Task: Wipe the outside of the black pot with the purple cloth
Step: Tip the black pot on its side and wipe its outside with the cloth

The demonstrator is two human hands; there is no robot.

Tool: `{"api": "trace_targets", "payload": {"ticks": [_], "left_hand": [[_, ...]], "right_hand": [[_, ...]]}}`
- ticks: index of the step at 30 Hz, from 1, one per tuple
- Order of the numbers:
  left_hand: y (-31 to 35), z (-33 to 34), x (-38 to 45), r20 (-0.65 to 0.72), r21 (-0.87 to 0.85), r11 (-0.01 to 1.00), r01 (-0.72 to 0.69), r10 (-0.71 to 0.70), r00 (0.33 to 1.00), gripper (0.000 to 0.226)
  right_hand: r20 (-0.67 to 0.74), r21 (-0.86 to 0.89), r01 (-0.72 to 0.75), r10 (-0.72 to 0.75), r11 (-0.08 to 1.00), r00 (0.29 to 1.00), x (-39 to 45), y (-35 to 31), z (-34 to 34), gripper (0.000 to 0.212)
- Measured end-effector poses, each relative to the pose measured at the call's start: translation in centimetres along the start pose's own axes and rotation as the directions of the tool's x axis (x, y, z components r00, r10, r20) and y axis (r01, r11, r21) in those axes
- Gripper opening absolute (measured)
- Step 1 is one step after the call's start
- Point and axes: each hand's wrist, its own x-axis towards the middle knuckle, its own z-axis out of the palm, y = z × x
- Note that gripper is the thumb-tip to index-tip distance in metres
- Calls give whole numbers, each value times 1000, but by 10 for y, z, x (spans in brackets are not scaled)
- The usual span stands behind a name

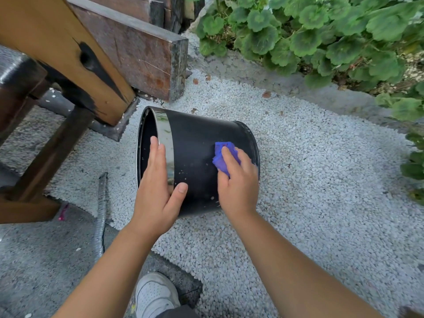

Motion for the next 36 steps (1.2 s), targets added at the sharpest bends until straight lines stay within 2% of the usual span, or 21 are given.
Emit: {"api": "trace_targets", "payload": {"ticks": [5,8,10,12,13,16,18,20,23,26,28,36], "left_hand": [[8,3,6,18,10,1000,-12,12,1000,88],[15,6,10,45,-2,1000,-22,22,999,89],[19,8,12,63,-10,999,-45,46,997,87],[22,10,13,72,-16,998,-59,60,996,86],[22,9,13,73,-18,998,-60,61,995,86],[21,8,13,71,-35,998,-55,58,996,91],[18,8,14,68,-77,995,-61,66,995,93],[17,9,15,72,-162,985,-65,78,994,94],[14,9,17,93,-305,952,-24,55,994,94],[10,7,16,86,-342,939,-38,71,994,97],[8,3,16,83,-286,957,-46,72,994,99],[-2,-6,8,115,-150,988,27,-10,993,90]], "right_hand": [[65,-62,-249,252,967,965,14,53,-9,45],[87,-67,-304,309,950,947,14,75,-15,46],[82,29,-402,399,915,913,18,77,-20,43],[47,178,-523,524,834,851,26,67,-25,38],[27,229,-540,549,810,835,30,56,-26,35],[22,348,-435,457,831,889,36,3,-25,39],[-19,376,-271,300,886,954,29,-39,-22,42],[-25,370,-138,159,919,987,14,-70,-16,44],[41,313,-86,77,946,996,-6,-86,-9,48],[18,142,23,-26,990,999,-9,-72,-4,47],[2,71,26,-26,997,1000,-5,-55,-1,45],[26,-32,-225,226,974,974,7,21,2,45]]}}
